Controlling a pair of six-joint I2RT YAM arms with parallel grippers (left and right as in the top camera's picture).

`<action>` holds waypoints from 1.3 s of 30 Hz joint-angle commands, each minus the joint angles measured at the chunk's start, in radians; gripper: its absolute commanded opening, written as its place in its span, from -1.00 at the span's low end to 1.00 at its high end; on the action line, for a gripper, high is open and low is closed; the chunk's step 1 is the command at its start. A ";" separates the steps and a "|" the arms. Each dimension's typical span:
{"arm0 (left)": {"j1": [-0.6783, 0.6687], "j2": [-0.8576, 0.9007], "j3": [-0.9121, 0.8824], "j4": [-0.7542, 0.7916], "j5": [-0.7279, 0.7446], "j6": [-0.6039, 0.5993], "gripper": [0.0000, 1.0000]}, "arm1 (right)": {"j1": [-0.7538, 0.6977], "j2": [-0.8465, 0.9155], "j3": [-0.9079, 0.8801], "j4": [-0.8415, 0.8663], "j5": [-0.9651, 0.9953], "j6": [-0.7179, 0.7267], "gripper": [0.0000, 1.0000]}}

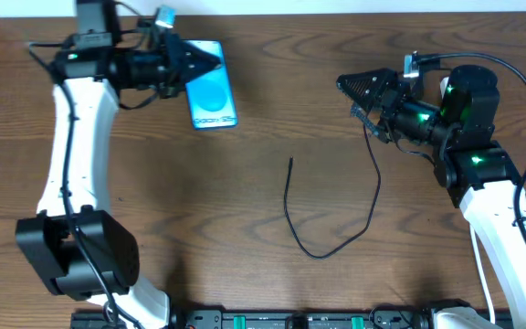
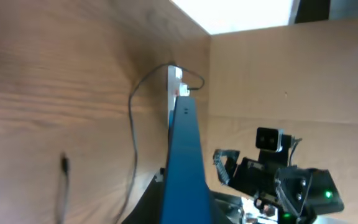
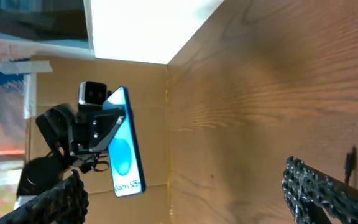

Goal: Plug charger to phone and switch on socket
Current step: 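Open the right gripper and move the phone screen-up to the upper left, then lower the right gripper onto the black cable's connector end and grasp it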

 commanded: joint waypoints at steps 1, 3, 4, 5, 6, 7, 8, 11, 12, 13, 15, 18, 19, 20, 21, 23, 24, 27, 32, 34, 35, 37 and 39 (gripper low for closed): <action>0.064 -0.010 0.005 -0.011 0.080 0.141 -0.86 | 0.033 -0.006 0.013 -0.003 0.072 -0.063 0.99; 0.086 -0.010 0.005 -0.010 0.100 0.151 -0.86 | 0.055 -0.006 0.013 -0.014 0.144 -0.063 0.98; 0.097 -0.010 0.005 -0.010 0.119 0.163 -0.86 | 0.065 -0.006 0.013 -0.019 0.174 -0.063 0.98; 0.106 -0.010 0.005 -0.011 0.126 0.170 -0.85 | 0.075 -0.006 0.013 -0.023 0.203 -0.063 0.99; 0.114 -0.010 0.005 -0.011 0.126 0.171 -0.85 | 0.083 -0.006 0.013 -0.025 0.222 -0.063 0.98; 0.123 -0.010 0.005 -0.010 0.126 0.171 -0.86 | 0.089 -0.006 0.013 -0.028 0.236 -0.063 0.99; 0.130 -0.010 0.005 -0.010 0.126 0.172 -0.86 | 0.093 -0.004 0.013 -0.031 0.245 -0.064 0.99; 0.154 -0.010 0.005 -0.010 0.126 0.186 -0.85 | 0.103 0.011 0.023 -0.059 0.257 -0.079 0.98; 0.162 -0.010 0.005 -0.010 0.126 0.186 -0.86 | 0.105 0.023 0.032 -0.080 0.257 -0.088 0.98; 0.167 -0.010 0.005 -0.011 0.126 0.186 -0.86 | 0.108 0.035 0.044 -0.105 0.257 -0.099 0.98; 0.174 -0.010 0.005 -0.011 0.126 0.186 -0.86 | 0.115 0.071 0.084 -0.171 0.258 -0.134 0.98; 0.174 -0.010 0.005 -0.011 0.126 0.186 -0.86 | 0.139 0.164 0.198 -0.307 0.258 -0.211 0.98; 0.174 -0.010 0.005 -0.011 0.126 0.186 -0.85 | 0.145 0.188 0.229 -0.340 0.258 -0.231 0.98; 0.174 -0.010 0.005 -0.011 0.126 0.186 -0.85 | 0.153 0.222 0.274 -0.390 0.259 -0.258 0.98; 0.174 -0.010 0.005 -0.011 0.126 0.186 -0.86 | 0.161 0.254 0.316 -0.435 0.259 -0.278 0.98; 0.174 -0.010 0.005 -0.011 0.126 0.186 -0.85 | 0.182 0.324 0.406 -0.531 0.262 -0.332 0.98; 0.174 -0.010 0.005 -0.011 0.126 0.186 -0.85 | 0.195 0.364 0.456 -0.590 0.278 -0.357 0.98; 0.174 -0.010 0.005 -0.011 0.126 0.186 -0.86 | 0.236 0.466 0.579 -0.742 0.380 -0.372 0.99; 0.174 -0.010 0.005 -0.030 0.124 0.186 -0.86 | 0.306 0.589 0.671 -0.840 0.472 -0.360 0.98; 0.174 -0.010 0.002 -0.034 0.124 0.186 -0.86 | 0.327 0.621 0.672 -0.856 0.512 -0.322 0.98; 0.174 -0.010 0.001 -0.034 0.124 0.186 -0.86 | 0.335 0.637 0.672 -0.861 0.521 -0.317 0.98; 0.174 -0.010 0.000 -0.034 0.124 0.186 -0.86 | 0.352 0.673 0.672 -0.867 0.524 -0.312 0.97; 0.174 -0.010 0.000 -0.035 0.125 0.186 -0.85 | 0.373 0.714 0.672 -0.876 0.533 -0.304 0.90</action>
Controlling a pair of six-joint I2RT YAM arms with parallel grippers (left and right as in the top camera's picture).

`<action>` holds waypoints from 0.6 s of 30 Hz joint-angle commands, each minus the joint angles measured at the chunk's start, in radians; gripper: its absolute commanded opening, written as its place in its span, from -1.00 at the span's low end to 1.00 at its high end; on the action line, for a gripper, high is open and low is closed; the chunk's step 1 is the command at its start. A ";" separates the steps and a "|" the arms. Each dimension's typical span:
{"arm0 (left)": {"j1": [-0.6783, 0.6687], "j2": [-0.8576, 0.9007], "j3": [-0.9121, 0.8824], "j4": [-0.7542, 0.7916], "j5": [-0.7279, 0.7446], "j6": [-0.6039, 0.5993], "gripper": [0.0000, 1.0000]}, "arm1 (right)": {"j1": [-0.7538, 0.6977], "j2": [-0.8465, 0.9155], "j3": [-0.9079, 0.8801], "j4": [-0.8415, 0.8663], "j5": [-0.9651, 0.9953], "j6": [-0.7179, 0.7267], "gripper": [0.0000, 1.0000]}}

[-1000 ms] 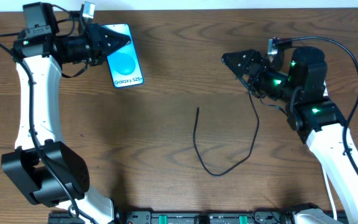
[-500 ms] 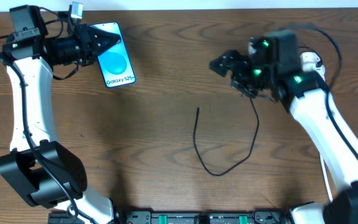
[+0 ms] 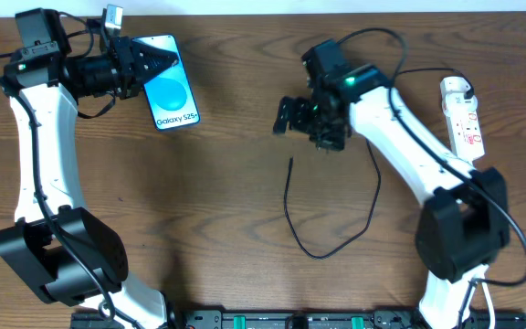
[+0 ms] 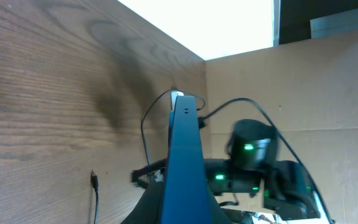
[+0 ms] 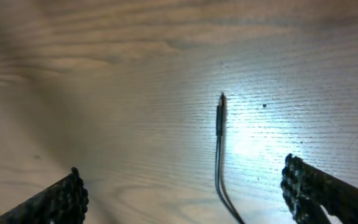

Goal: Plug charger to phone and switch on socket
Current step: 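Lower the right gripper onto the black cable's connector end and grasp it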

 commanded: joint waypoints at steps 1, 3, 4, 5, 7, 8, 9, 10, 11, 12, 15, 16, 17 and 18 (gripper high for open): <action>0.001 -0.010 0.000 -0.004 0.042 0.018 -0.86 | 0.031 0.063 0.020 -0.015 0.066 0.026 0.88; 0.001 -0.010 0.000 -0.007 0.042 0.018 -0.86 | 0.043 0.090 0.020 -0.027 0.096 0.030 0.85; 0.001 -0.010 0.000 -0.007 0.042 0.018 -0.86 | 0.048 0.100 0.020 -0.034 0.108 0.031 0.84; 0.001 -0.010 0.000 -0.007 0.042 0.018 -0.86 | 0.052 0.109 0.020 -0.043 0.117 0.031 0.84; 0.001 -0.010 0.000 -0.007 0.040 0.018 -0.85 | 0.062 0.121 0.020 -0.058 0.124 0.030 0.83; 0.001 -0.010 0.000 -0.007 0.035 0.018 -0.86 | 0.068 0.129 0.020 -0.063 0.125 0.030 0.82; 0.001 -0.010 0.000 -0.007 0.035 0.018 -0.86 | 0.073 0.133 0.020 -0.066 0.131 0.031 0.81; 0.001 -0.010 0.000 -0.007 0.035 0.018 -0.86 | 0.078 0.136 0.020 -0.067 0.144 0.035 0.81; 0.001 -0.010 0.000 -0.007 0.035 0.018 -0.85 | 0.086 0.140 0.020 -0.072 0.172 0.046 0.81; 0.001 -0.010 0.000 -0.007 0.035 0.018 -0.85 | 0.090 0.141 0.020 -0.077 0.191 0.049 0.81; 0.001 -0.010 0.000 -0.008 0.035 0.018 -0.85 | 0.103 0.148 0.019 -0.097 0.265 0.057 0.82; 0.001 -0.010 0.000 -0.008 0.035 0.018 -0.86 | 0.107 0.148 0.019 -0.103 0.280 0.059 0.82; 0.001 -0.010 0.000 -0.007 0.035 0.018 -0.85 | 0.110 0.149 0.018 -0.104 0.286 0.059 0.82; 0.001 -0.010 0.000 -0.007 0.035 0.018 -0.86 | 0.112 0.150 0.018 -0.104 0.288 0.060 0.82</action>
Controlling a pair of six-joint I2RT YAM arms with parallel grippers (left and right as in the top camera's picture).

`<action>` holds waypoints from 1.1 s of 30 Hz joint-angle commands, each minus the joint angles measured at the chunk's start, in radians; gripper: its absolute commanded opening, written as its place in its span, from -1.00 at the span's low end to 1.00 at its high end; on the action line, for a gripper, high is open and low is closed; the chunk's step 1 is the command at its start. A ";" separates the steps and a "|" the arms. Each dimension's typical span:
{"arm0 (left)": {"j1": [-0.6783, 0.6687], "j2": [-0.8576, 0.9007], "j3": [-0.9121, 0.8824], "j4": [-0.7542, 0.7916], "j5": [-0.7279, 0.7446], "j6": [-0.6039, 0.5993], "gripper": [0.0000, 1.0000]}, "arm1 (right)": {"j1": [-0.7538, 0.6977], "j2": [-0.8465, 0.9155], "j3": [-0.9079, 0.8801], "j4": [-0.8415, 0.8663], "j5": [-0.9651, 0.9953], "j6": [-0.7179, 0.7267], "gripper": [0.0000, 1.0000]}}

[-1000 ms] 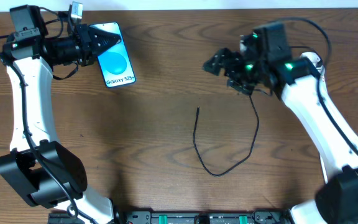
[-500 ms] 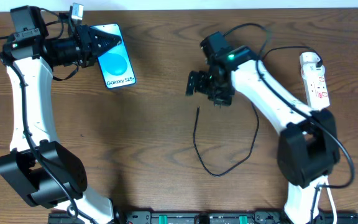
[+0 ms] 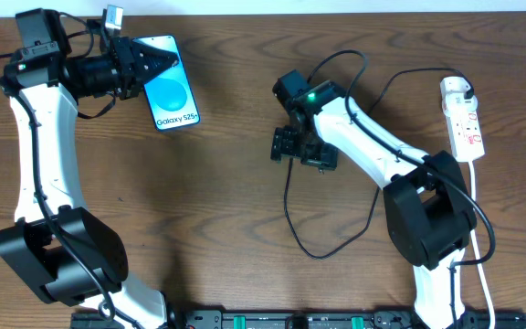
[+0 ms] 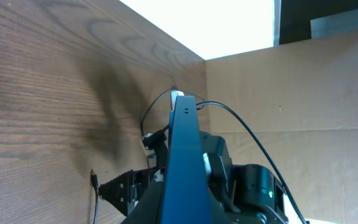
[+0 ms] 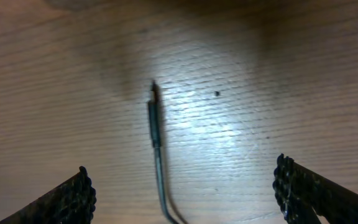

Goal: Plug charger to phone and switch on socket
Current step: 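Lower the right gripper onto the black cable's connector end and grasp it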

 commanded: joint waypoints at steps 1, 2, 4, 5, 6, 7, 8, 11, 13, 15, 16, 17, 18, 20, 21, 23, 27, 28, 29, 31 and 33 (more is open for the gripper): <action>0.001 -0.010 0.000 -0.002 0.035 0.018 -0.86 | 0.013 0.017 0.017 -0.003 0.079 0.023 0.82; 0.001 -0.010 0.000 -0.002 0.035 0.018 -0.85 | 0.014 0.017 0.017 -0.001 0.080 0.026 0.82; 0.000 -0.010 0.000 -0.002 0.035 0.018 -0.85 | 0.016 0.021 0.016 0.007 0.080 0.029 0.82; 0.000 -0.010 0.000 -0.002 0.035 0.018 -0.86 | 0.016 0.024 0.016 0.010 0.080 0.030 0.82; 0.000 -0.010 0.000 -0.003 0.035 0.018 -0.86 | 0.016 0.027 0.016 0.012 0.080 0.030 0.81; 0.000 -0.010 0.000 -0.003 0.035 0.018 -0.85 | 0.016 0.032 0.016 0.013 0.080 0.030 0.81; 0.000 -0.010 0.000 -0.003 0.035 0.018 -0.85 | 0.016 0.039 0.016 0.014 0.079 0.031 0.81; 0.000 -0.010 0.000 -0.002 0.035 0.018 -0.86 | 0.021 0.063 0.016 0.020 0.079 0.037 0.80; 0.000 -0.010 0.000 -0.003 0.036 0.018 -0.86 | 0.029 0.078 0.016 0.025 0.075 0.037 0.80; 0.000 -0.010 0.000 -0.003 0.036 0.018 -0.85 | 0.037 0.088 0.016 0.033 0.061 0.037 0.79; 0.000 -0.010 0.000 -0.004 0.036 0.018 -0.85 | 0.040 0.089 0.016 0.035 0.060 0.037 0.79; 0.000 -0.010 0.000 -0.006 0.035 0.018 -0.86 | 0.044 0.091 0.016 0.037 0.061 0.041 0.79; 0.000 -0.010 0.000 -0.006 0.036 0.018 -0.85 | 0.048 0.092 0.016 0.037 0.069 0.044 0.79; 0.000 -0.010 0.000 -0.006 0.035 0.018 -0.85 | 0.057 0.093 0.016 0.040 0.078 0.045 0.78; 0.000 -0.010 0.000 -0.006 0.035 0.018 -0.85 | 0.063 0.093 0.016 0.042 0.086 0.045 0.78; 0.000 -0.010 0.000 -0.007 0.036 0.018 -0.86 | 0.070 0.093 0.016 0.042 0.098 0.048 0.72; 0.000 -0.010 0.000 -0.029 0.036 0.018 -0.86 | 0.076 0.098 0.016 0.042 0.139 0.064 0.53; 0.000 -0.010 0.000 -0.028 0.036 0.018 -0.86 | 0.077 0.103 0.016 0.042 0.151 0.067 0.51; 0.000 -0.010 0.000 -0.028 0.036 0.018 -0.85 | 0.077 0.106 0.016 0.043 0.150 0.067 0.50; 0.000 -0.010 0.000 -0.028 0.036 0.018 -0.85 | 0.077 0.114 0.016 0.042 0.150 0.071 0.47; 0.000 -0.010 0.000 -0.028 0.036 0.018 -0.85 | 0.077 0.126 0.016 0.042 0.150 0.071 0.41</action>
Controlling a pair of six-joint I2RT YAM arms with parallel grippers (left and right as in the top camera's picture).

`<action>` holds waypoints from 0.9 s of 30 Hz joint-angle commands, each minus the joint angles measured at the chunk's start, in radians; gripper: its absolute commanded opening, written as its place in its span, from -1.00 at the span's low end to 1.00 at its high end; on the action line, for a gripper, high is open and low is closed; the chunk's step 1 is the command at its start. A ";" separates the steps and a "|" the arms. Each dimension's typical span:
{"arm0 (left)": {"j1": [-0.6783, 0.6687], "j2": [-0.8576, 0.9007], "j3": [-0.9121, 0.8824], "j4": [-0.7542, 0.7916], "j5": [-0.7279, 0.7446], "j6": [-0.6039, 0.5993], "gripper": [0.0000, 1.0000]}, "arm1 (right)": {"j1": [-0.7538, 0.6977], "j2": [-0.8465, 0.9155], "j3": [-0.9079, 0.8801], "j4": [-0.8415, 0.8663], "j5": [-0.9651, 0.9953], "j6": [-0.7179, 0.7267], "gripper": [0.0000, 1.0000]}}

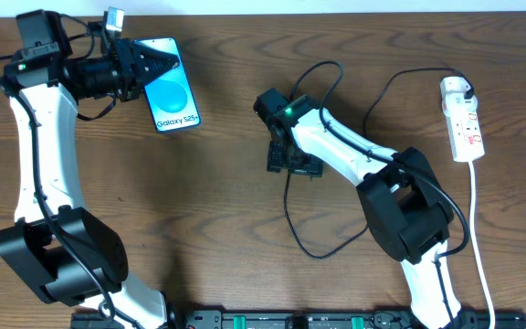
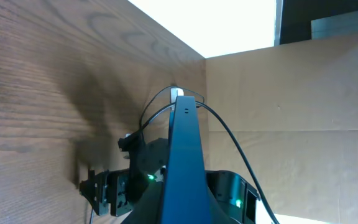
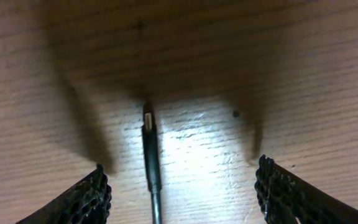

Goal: Plug charger to phone and switch on socket
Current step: 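Lower the right gripper onto the black cable's connector end and grasp it, then lift the cable connector with the right gripper toward the phone's bottom edge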

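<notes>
My left gripper [image 1: 153, 66] is shut on a blue phone [image 1: 173, 96], holding it up at the back left; the left wrist view shows the phone edge-on [image 2: 185, 162]. A thin black charger cable [image 1: 286, 203] loops over the table, and its plug end [image 3: 149, 143] lies flat on the wood. Low over that plug end is my right gripper [image 1: 292, 157], open; in the wrist view the gripper [image 3: 182, 193] has the plug lying between its fingers, nearer the left one, touching neither. A white socket strip [image 1: 461, 119] lies at the right edge.
The brown wooden table [image 1: 181, 228] carries only the cable and the socket strip. A white lead [image 1: 476, 228] runs from the strip to the front edge. A black rail [image 1: 290, 320] runs along the front. Cardboard walls [image 2: 291, 112] stand beyond the table.
My right gripper has shifted slightly left and come lower, so the plug end now lies between its open fingers. The left gripper and phone have not moved.
My left gripper held the phone at the back, and my right gripper was open far to the right. Then the phone was further left and the right gripper hung over the cable's free end. It stood closer afterwards, and now straddles the plug.
</notes>
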 commanded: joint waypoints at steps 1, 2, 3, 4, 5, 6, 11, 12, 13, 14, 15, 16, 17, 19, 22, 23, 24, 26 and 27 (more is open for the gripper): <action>0.000 -0.010 0.000 -0.001 0.036 0.018 -0.85 | 0.003 0.047 0.015 -0.001 0.033 0.019 0.38; 0.000 -0.010 0.000 -0.001 0.036 0.018 -0.85 | 0.004 0.052 0.015 -0.001 0.033 0.019 0.37; 0.000 -0.010 0.000 -0.002 0.036 0.018 -0.86 | 0.004 0.061 0.015 -0.001 0.029 0.019 0.36; 0.000 -0.010 0.000 -0.001 0.036 0.018 -0.86 | 0.004 0.070 0.015 -0.001 0.022 0.019 0.36; 0.000 -0.010 0.000 -0.001 0.036 0.018 -0.86 | 0.004 0.077 0.015 0.000 0.004 0.018 0.36; 0.000 -0.010 0.000 -0.001 0.036 0.018 -0.86 | 0.004 0.086 0.015 0.003 -0.010 0.018 0.36; 0.000 -0.010 0.000 -0.001 0.036 0.018 -0.85 | 0.005 0.097 0.015 0.007 -0.034 0.016 0.30; 0.000 -0.010 0.000 -0.002 0.036 0.018 -0.86 | 0.005 0.097 0.015 0.007 -0.034 0.015 0.25; 0.000 -0.010 0.000 -0.002 0.036 0.018 -0.86 | 0.005 0.097 0.015 0.006 -0.034 0.014 0.21; 0.000 -0.010 0.000 -0.002 0.036 0.018 -0.86 | 0.005 0.097 0.015 0.006 -0.034 0.014 0.15; 0.000 -0.010 0.000 -0.001 0.036 0.018 -0.85 | 0.005 0.097 0.015 0.006 -0.034 0.014 0.12; 0.000 -0.010 0.000 -0.002 0.036 0.018 -0.85 | 0.005 0.097 0.015 0.006 -0.034 0.014 0.04; 0.000 -0.010 0.000 -0.002 0.036 0.018 -0.85 | 0.005 0.097 0.015 0.006 -0.034 0.014 -0.04; 0.000 -0.010 0.000 -0.002 0.036 0.018 -0.86 | 0.005 0.097 0.015 0.006 -0.034 0.014 -0.18; 0.000 -0.010 0.000 -0.002 0.036 0.018 -0.86 | 0.005 0.097 0.015 0.006 -0.034 0.014 -0.44; 0.000 -0.010 0.000 -0.002 0.036 0.018 -0.86 | 0.005 0.097 0.015 0.007 -0.034 0.014 -0.51; 0.000 -0.010 0.000 -0.002 0.036 0.018 -0.85 | 0.005 0.097 0.015 0.007 -0.034 0.014 -0.60; 0.000 -0.010 0.000 -0.002 0.036 0.018 -0.86 | 0.004 0.097 0.015 0.006 -0.034 0.014 -0.73; 0.000 -0.010 0.000 -0.001 0.036 0.018 -0.86 | 0.005 0.097 0.015 0.007 -0.030 0.014 -0.80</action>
